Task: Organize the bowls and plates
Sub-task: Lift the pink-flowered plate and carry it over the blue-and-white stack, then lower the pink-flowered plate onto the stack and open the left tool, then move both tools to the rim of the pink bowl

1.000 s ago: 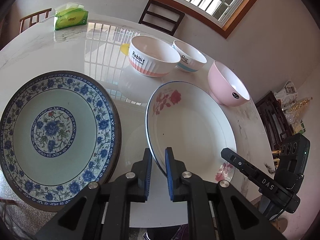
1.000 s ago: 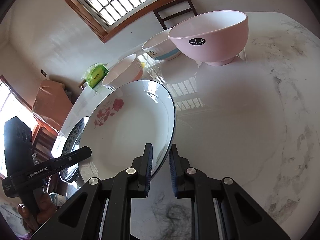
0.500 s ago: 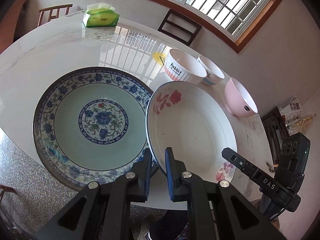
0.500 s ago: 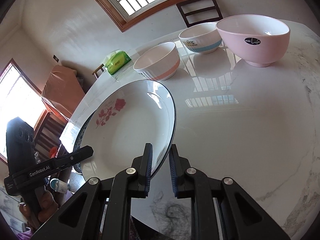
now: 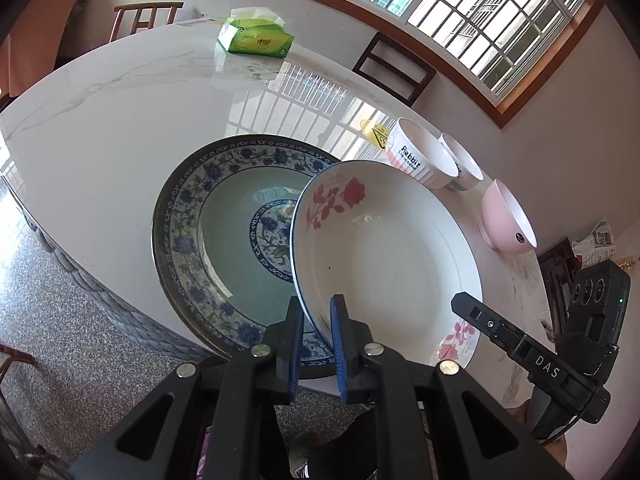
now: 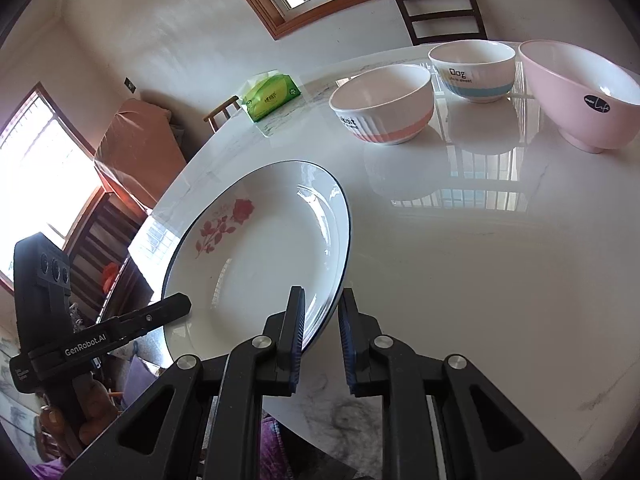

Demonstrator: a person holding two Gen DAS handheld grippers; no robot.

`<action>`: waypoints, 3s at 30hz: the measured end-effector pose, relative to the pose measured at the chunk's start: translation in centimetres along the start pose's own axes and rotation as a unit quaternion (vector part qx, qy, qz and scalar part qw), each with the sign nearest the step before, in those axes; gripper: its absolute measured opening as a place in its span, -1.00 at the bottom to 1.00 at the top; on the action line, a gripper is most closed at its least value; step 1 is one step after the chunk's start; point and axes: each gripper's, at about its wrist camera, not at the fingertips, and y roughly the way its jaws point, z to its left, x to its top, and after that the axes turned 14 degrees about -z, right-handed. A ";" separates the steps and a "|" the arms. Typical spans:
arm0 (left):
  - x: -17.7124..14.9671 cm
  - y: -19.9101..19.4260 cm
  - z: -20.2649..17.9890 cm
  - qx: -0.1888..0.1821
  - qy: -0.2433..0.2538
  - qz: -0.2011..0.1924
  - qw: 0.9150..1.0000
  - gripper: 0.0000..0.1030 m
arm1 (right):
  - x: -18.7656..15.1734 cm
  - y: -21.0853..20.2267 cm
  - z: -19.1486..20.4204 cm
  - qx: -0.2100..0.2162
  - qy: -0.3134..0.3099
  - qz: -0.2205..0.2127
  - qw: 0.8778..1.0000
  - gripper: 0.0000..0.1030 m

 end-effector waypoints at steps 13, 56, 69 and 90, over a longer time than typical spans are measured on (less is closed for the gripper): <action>0.8 -0.8 2.6 0.021 -0.016 -0.013 1.000 -0.74 | 0.1 2.5 3.3 0.004 -0.030 0.019 0.999 -0.66; 1.8 -0.4 4.8 0.058 0.004 -0.041 0.997 -0.60 | -0.7 6.6 6.9 0.000 -0.091 0.037 0.995 -0.50; 2.4 -2.8 2.8 0.048 0.046 -0.091 0.994 -0.37 | 0.8 2.3 4.7 -0.002 -0.066 -0.058 0.996 -0.20; -0.3 6.0 -16.1 -0.126 0.154 0.043 0.979 -0.30 | 0.8 -10.2 -16.7 -0.187 0.092 -0.154 0.966 0.09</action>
